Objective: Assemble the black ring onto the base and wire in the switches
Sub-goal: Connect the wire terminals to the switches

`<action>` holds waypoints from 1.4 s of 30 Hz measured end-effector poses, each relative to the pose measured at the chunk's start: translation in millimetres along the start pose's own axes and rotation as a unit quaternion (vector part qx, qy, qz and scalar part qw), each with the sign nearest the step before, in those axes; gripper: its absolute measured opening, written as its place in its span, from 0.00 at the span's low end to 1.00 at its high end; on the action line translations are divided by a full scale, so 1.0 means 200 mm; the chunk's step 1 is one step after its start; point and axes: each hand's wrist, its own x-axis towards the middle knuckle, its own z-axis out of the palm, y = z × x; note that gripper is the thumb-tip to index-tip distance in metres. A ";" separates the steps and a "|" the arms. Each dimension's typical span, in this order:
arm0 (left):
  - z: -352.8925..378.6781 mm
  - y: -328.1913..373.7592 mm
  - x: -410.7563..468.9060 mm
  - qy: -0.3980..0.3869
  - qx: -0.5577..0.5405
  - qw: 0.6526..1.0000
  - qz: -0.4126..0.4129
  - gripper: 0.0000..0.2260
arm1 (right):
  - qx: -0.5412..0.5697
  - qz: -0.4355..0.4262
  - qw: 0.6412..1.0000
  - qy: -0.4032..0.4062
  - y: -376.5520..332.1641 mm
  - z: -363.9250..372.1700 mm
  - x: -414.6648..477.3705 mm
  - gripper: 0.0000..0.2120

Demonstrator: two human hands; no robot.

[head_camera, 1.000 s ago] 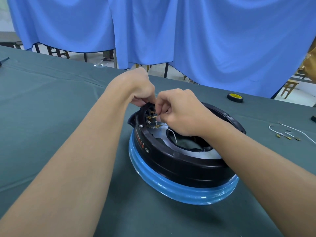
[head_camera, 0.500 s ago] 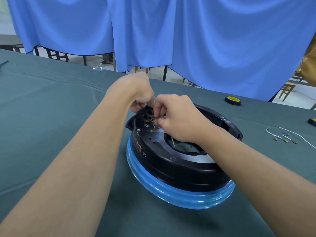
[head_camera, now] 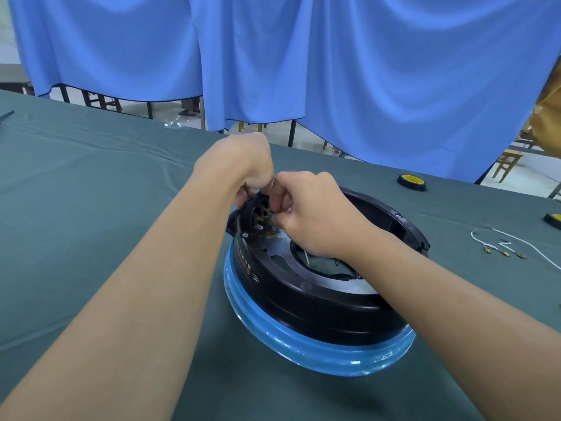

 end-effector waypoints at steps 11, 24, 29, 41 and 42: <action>-0.01 0.00 0.01 -0.005 0.014 1.000 0.010 0.11 | -0.001 0.021 0.999 0.027 -0.04 0.01 0.02 0.09; -0.02 -0.02 -0.01 -0.026 -0.035 0.999 0.011 0.05 | 0.031 0.007 0.999 -0.018 0.00 -0.11 -0.05 0.05; -0.02 -0.02 -0.02 -0.035 -0.052 0.998 0.016 0.08 | 0.008 0.004 0.999 -0.032 -0.02 -0.05 -0.08 0.05; -0.02 -0.03 -0.03 -0.031 -0.082 0.996 0.016 0.10 | -0.010 -0.014 1.000 -0.025 -0.04 -0.02 -0.10 0.06; -0.02 -0.03 -0.03 -0.030 -0.083 0.996 0.017 0.10 | -0.012 -0.015 1.000 -0.022 -0.04 -0.02 -0.10 0.06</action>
